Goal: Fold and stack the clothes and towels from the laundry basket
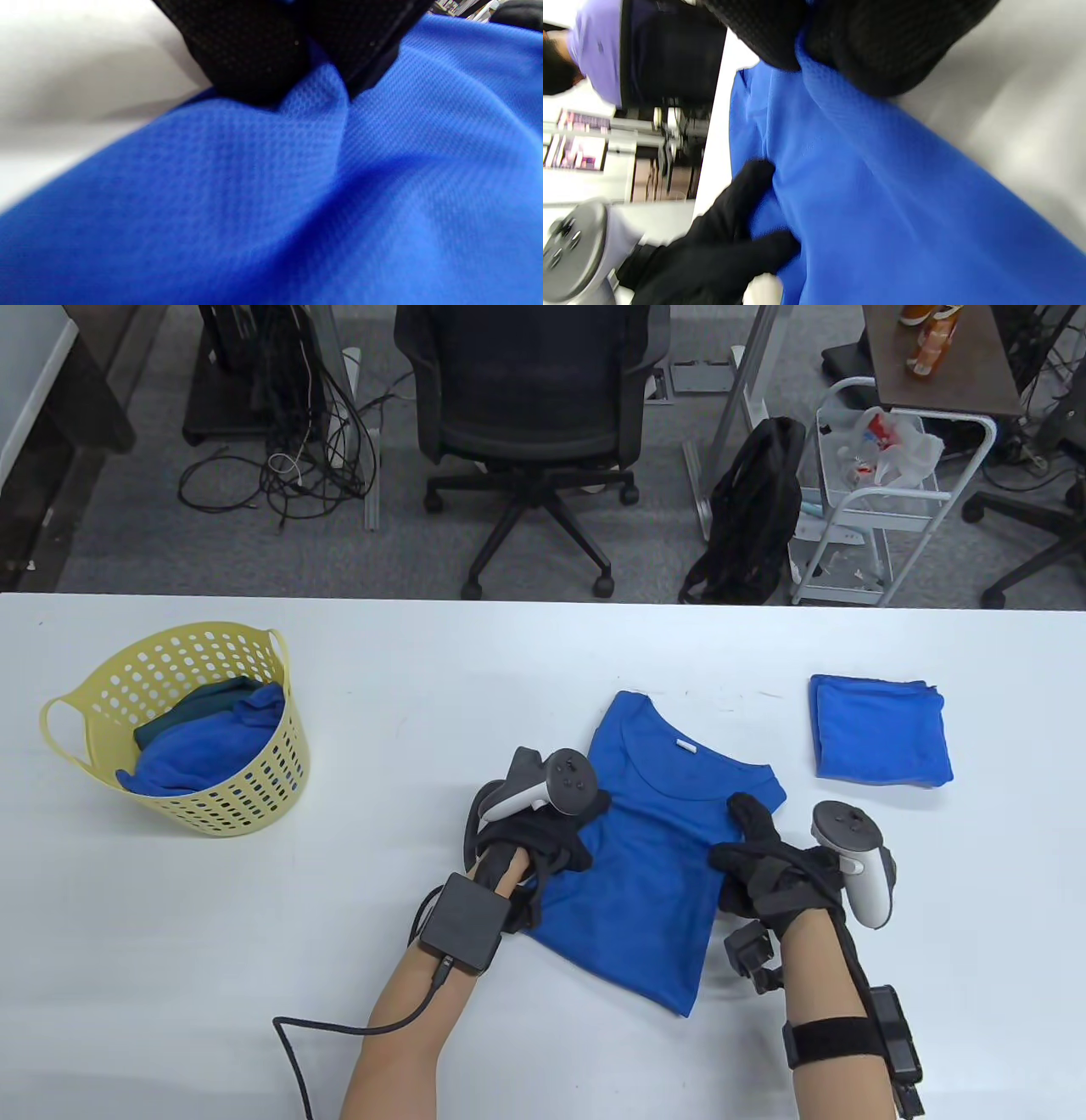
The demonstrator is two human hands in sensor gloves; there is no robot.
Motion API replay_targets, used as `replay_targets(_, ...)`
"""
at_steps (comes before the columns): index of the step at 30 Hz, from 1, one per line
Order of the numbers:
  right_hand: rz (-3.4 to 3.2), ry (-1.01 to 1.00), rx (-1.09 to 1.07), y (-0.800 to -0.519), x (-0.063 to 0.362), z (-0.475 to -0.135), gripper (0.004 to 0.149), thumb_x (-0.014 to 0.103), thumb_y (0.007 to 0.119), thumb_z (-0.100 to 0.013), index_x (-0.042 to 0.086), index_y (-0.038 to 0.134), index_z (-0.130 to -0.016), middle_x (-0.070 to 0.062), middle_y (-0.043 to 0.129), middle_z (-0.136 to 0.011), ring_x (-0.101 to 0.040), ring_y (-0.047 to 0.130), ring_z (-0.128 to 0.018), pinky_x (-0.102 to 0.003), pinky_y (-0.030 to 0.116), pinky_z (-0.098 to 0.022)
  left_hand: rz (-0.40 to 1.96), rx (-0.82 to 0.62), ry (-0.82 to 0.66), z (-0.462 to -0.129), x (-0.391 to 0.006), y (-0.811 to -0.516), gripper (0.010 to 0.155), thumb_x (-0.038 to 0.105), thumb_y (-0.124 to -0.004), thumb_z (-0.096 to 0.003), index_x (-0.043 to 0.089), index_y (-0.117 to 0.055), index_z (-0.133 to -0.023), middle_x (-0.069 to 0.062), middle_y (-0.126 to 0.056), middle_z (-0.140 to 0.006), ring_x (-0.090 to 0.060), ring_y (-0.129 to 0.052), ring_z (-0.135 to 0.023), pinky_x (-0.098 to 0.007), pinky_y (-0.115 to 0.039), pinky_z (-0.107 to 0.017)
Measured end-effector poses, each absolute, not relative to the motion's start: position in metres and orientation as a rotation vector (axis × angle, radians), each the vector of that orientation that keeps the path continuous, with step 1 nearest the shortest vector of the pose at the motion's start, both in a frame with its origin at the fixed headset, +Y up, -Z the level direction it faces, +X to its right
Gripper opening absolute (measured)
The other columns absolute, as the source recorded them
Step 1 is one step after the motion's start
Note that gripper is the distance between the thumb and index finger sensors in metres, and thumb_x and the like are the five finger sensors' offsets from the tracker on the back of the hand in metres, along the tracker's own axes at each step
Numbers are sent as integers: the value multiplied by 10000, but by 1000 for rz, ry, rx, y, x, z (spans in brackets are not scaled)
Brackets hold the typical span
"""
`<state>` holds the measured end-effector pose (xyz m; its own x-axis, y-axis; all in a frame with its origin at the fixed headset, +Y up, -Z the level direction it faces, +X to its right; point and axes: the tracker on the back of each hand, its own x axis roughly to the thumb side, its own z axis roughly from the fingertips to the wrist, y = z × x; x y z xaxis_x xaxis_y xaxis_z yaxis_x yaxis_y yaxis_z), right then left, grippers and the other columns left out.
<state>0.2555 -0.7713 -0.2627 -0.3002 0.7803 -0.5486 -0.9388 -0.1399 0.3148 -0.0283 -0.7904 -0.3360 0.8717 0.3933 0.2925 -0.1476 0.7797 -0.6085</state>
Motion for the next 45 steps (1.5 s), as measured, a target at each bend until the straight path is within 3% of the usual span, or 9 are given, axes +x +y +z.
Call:
replay_targets(4,1827,687,-224,-779,255,-262,603,142,601,-666,303,301,-1163,-224,710,-967,-330,772,-734,-672,636,-641,306,-605,-424,-335,-29,-791,871,374,-933,-499,252,-404,-1181,-116,-323,-1250,-63,-859,-762,-164,-962,-478)
replay_targets(9,1720,445,-53,-784,259,-259,524,170,653,-643,97,535,-1148,-259,582,-1084,-596,619,-951,-743,613,-629,326,-601,-434,-335,-31,-791,872,377,-931,-500,251,-402,-1180,-114,-316,-1250,-64,-851,-756,-160,-953,-471)
replay_targets(14,1710,558,20,-808,250,-262,880,204,829,-593,328,158,-1149,-327,31,-1144,-455,801,-849,-502,872,-558,351,-611,-444,-336,-33,-794,883,382,-930,-501,253,-386,-1185,-110,-290,-1255,-65,-837,-750,-158,-939,-466)
replay_targets(22,2038,525,12,-799,235,-276,935,78,869,-509,139,201,-1160,-207,127,-1186,-291,848,-710,-294,905,-422,466,-641,-468,-340,-40,-801,1071,349,-978,-465,202,-192,-1178,-155,-158,-1241,-77,-839,-688,-131,-946,-427)
replay_targets(30,2366,273,-2,-643,304,-306,924,46,873,-499,146,256,-1180,-182,194,-1223,-330,842,-696,-307,905,-381,888,-324,-651,-350,24,-716,1092,340,-981,-456,231,-174,-1182,-152,-182,-1269,-100,-905,-729,-114,-970,-400)
replay_targets(33,2378,250,-374,-605,358,-321,891,40,827,-554,243,226,-1180,-170,76,-1221,-413,755,-885,-495,811,-574,975,-496,-597,-375,68,-690,1042,513,-834,-527,317,-25,-1154,-262,-37,-1223,-307,-847,-992,-287,-936,-615)
replay_targets(34,2297,283,-481,-606,369,-324,857,91,787,-605,287,166,-1163,-175,-72,-1168,-588,501,-1031,-728,549,-709,954,-609,-563,-384,76,-692,1024,593,-734,-553,331,77,-1121,-368,77,-1149,-524,-676,-1062,-535,-799,-713)
replay_targets(36,2272,245,-678,-614,380,-321,777,108,695,-651,324,132,-1141,-223,-208,-1075,-681,74,-1004,-850,248,-678,844,-642,-440,-390,75,-700,1015,637,-637,-583,243,125,-1125,-425,124,-1101,-640,-494,-1074,-627,-707,-730)
replay_targets(45,2573,330,157,-695,255,-261,617,167,717,-630,49,438,-1168,-381,344,-1162,-654,451,-988,-792,498,-645,385,-264,-435,-319,-48,-703,845,564,-696,-575,181,-332,-1234,-372,-311,-1238,-582,-580,-1061,-637,-697,-706)
